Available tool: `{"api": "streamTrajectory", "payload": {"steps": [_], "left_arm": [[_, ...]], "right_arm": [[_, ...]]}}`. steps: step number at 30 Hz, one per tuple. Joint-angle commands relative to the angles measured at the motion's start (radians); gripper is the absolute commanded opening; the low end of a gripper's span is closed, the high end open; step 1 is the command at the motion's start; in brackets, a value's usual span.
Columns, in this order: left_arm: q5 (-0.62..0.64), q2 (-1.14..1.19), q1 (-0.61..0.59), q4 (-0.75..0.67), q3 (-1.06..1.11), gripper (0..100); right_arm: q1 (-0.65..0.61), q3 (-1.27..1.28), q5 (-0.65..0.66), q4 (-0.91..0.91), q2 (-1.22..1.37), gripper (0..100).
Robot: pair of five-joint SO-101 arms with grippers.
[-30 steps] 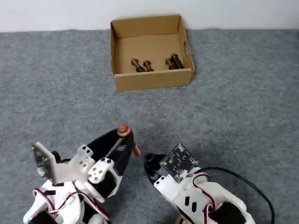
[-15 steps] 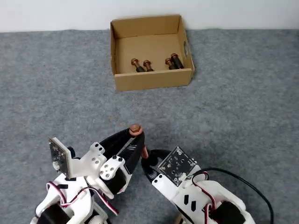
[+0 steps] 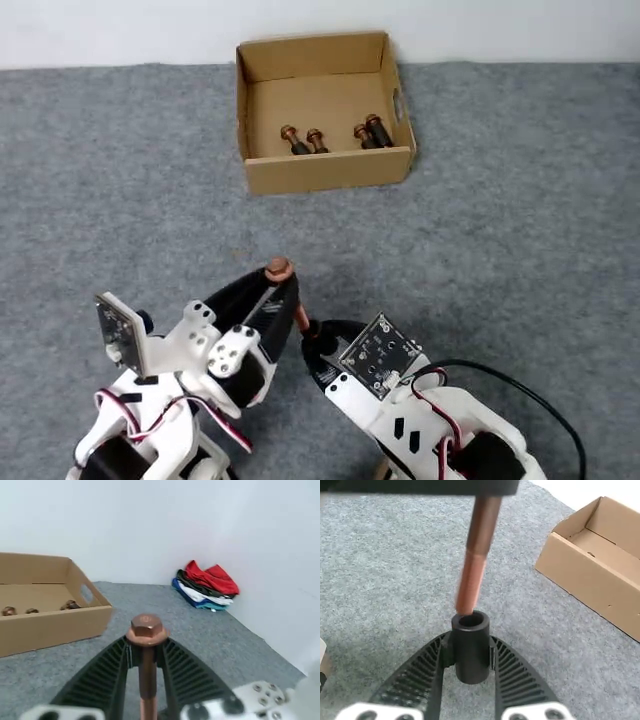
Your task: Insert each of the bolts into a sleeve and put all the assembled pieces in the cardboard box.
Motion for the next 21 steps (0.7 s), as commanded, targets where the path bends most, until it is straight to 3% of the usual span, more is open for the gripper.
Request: {"api": "streamTrajectory", "payload": {"steps": [1,11,17,21], "left_arm": [[0.006,-0.002,0.034,-0.025,0.01,0],[0.003,-0.002,0.038,0.0,0.039,0],[-0.006,-0.002,0.044,0.212,-0.019,0],[-0.074,-0.002,0.161,0.39,-0.097,0]], "right_arm": [[-0.008,-0.032,0.012,-0.024,-0.004,0.8],[-0.007,-0.032,0.012,-0.024,-0.004,0.8],[-0.004,-0.032,0.012,-0.022,-0.004,0.8],[-0.002,-0.032,0.012,-0.022,-0.004,0.8]]}}
